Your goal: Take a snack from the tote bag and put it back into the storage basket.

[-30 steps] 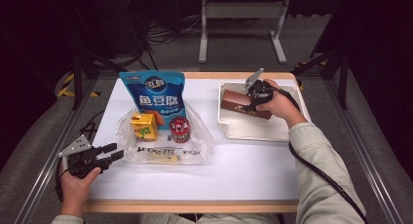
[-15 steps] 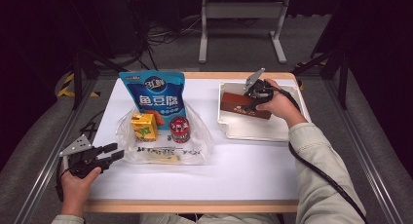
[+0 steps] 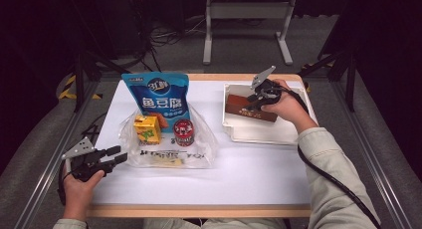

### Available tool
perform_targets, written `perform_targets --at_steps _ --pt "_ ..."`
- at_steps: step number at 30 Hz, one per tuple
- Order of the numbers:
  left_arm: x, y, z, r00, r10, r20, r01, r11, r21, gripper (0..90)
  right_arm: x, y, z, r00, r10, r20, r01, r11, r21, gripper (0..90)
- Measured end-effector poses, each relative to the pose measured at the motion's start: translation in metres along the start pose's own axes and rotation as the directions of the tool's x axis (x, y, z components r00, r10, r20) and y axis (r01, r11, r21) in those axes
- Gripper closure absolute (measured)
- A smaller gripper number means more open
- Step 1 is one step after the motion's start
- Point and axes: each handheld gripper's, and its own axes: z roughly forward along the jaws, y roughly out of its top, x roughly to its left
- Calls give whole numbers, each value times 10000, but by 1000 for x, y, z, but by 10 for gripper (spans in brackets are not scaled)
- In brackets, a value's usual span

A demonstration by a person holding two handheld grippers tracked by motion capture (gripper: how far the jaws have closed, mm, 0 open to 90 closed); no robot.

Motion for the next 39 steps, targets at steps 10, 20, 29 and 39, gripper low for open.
perform_targets --at_steps 10,20,29,39 --pt "0 0 1 10000 45 19 -45 10000 -15 544 8 -4 7 9978 166 -646 -143 9993 359 858" --pt "0 0 1 10000 71 34 -71 10000 69 546 -2 -18 6 9992 389 45 -392 9957 845 894" --pt "0 0 1 9999 99 34 -99 9999 41 546 -11 -29 4 9966 533 625 -599 9922 1089 896" --pt "0 0 0 10000 83 15 -83 9999 68 546 -18 -34 2 9891 651 1318 -813 9892 1221 897"
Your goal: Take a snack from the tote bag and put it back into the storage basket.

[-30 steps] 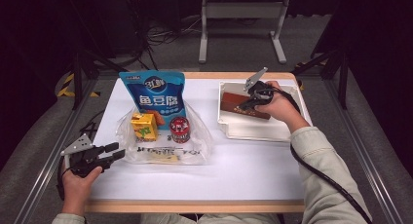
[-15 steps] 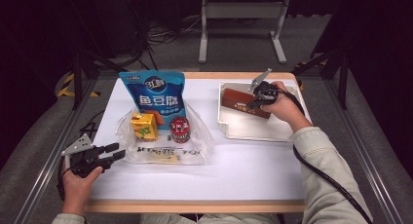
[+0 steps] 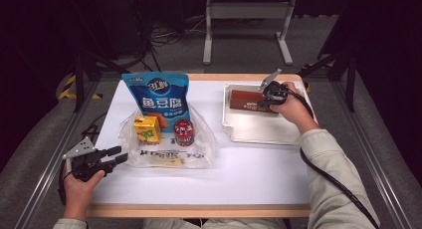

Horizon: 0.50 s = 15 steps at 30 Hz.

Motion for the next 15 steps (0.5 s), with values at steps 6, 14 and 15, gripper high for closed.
perform_targets --at_steps 6,14,15 --pt "0 0 0 10000 -41 2 41 10000 -7 545 -3 -2 -1 9987 302 399 -309 9994 157 897" --pt "0 0 0 10000 -30 -14 30 10000 -88 545 1 -2 -5 9988 469 -110 -472 9985 -274 891" --pt "0 0 0 10000 -26 -6 26 10000 -90 544 2 -1 -9 9972 686 -298 -701 9962 -516 875"
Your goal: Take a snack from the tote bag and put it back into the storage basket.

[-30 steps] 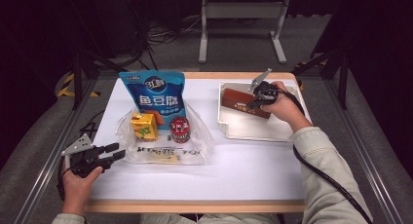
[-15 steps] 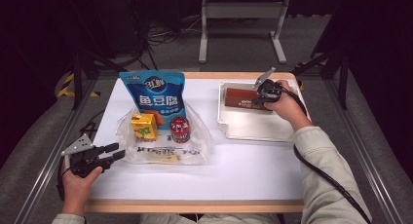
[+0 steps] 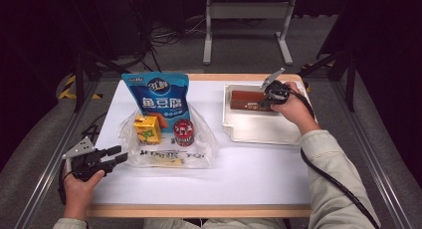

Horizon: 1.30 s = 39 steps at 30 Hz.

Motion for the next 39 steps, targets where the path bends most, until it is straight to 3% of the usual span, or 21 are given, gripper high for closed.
perform_targets --at_steps 3,4,6,13,24,39 --pt "0 1 0 10000 -21 4 21 10000 -6 542 3 4 -5 10000 -1 -87 -1 9997 -253 831" --pt "0 1 0 10000 17 -12 -17 10000 -17 541 5 8 -10 9988 402 -293 -420 9972 -626 783" --pt "0 2 0 10000 6 16 -6 10000 -41 540 9 14 -16 9979 485 -420 -526 9933 -1029 762" --pt "0 3 0 10000 16 -14 -16 9998 -190 540 23 38 -33 9935 796 -815 -956 9716 -2166 656" --pt "-1 4 0 9999 110 -7 -110 9996 -250 540 45 76 -48 9966 99 -822 -337 9554 -2935 554" --pt "-1 4 0 9999 116 -11 -117 9996 -260 538 68 113 -58 9921 -533 -1133 85 9315 -3636 465"
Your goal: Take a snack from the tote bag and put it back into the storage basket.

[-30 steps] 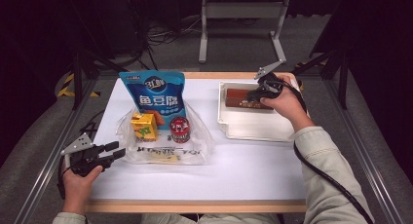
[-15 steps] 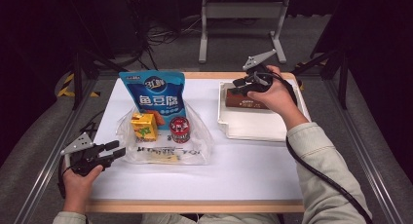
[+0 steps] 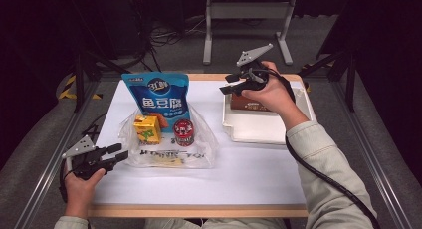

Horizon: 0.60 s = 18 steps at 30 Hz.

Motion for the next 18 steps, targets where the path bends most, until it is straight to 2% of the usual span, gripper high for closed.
perform_targets --at_steps 9,18 --pt "0 -1 -2 10000 -38 -12 38 10000 -25 537 13 24 20 9978 -334 -571 300 9977 -604 417" --pt "1 -1 -2 10000 -35 32 35 10000 -35 538 21 36 44 9943 -487 -945 378 9927 -1141 409"
